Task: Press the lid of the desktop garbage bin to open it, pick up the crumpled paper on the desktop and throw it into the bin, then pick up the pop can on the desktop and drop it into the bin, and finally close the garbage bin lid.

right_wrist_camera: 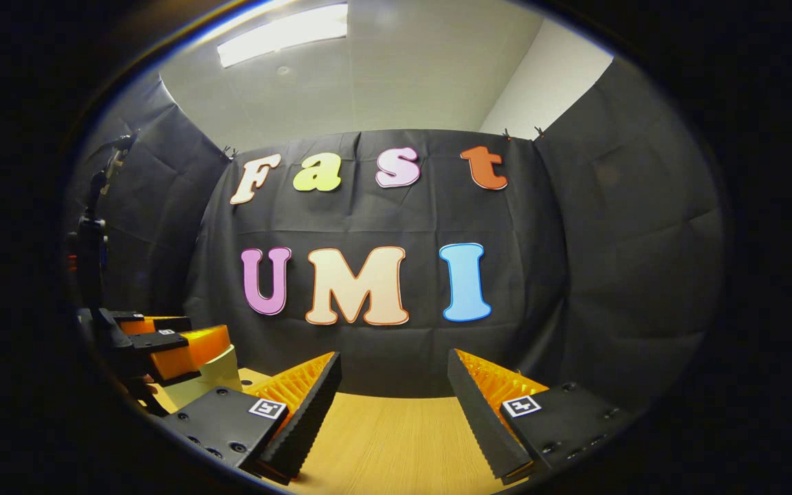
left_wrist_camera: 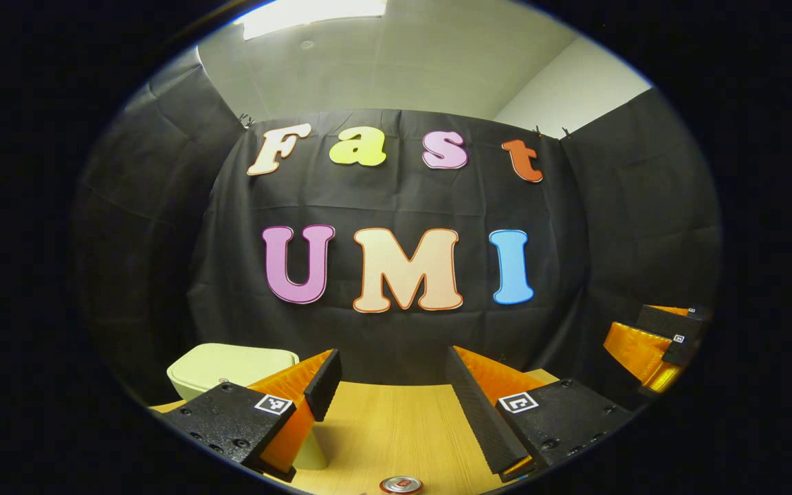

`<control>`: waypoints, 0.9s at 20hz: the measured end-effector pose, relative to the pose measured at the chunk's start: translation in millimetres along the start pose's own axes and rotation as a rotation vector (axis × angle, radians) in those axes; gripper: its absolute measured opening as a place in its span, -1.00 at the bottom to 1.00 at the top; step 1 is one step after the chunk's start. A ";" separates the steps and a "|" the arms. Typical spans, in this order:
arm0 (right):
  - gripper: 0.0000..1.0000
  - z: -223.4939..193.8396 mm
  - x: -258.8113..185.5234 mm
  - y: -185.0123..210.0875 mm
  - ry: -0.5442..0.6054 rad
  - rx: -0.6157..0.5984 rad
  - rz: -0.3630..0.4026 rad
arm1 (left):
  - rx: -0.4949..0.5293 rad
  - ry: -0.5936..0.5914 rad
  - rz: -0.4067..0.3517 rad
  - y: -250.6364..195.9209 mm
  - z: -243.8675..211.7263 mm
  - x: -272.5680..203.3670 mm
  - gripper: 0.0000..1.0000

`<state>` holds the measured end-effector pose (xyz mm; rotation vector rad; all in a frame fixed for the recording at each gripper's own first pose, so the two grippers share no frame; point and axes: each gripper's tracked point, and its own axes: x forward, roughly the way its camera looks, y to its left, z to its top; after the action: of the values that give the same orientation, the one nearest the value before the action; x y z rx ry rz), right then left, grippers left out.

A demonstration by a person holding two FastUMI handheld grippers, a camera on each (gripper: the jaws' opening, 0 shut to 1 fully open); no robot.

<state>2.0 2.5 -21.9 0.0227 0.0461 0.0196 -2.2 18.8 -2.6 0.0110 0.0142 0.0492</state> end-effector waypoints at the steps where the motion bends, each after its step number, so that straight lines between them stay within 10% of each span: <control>1: 0.95 -0.3 0.0 1.0 0.003 0.000 0.002 | 0.000 0.001 0.002 0.8 0.9 -0.3 0.85; 13: 0.95 0.0 2.1 9.8 -0.001 0.005 0.027 | 0.016 0.000 0.025 11.9 2.8 -1.8 0.84; 18: 0.95 -1.7 3.9 17.8 0.000 0.004 0.043 | 0.027 -0.001 0.051 23.6 2.0 -3.4 0.18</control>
<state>5.5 20.4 -23.4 0.0276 0.0453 0.0625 -6.7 42.2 -0.3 0.0383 0.0138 0.0999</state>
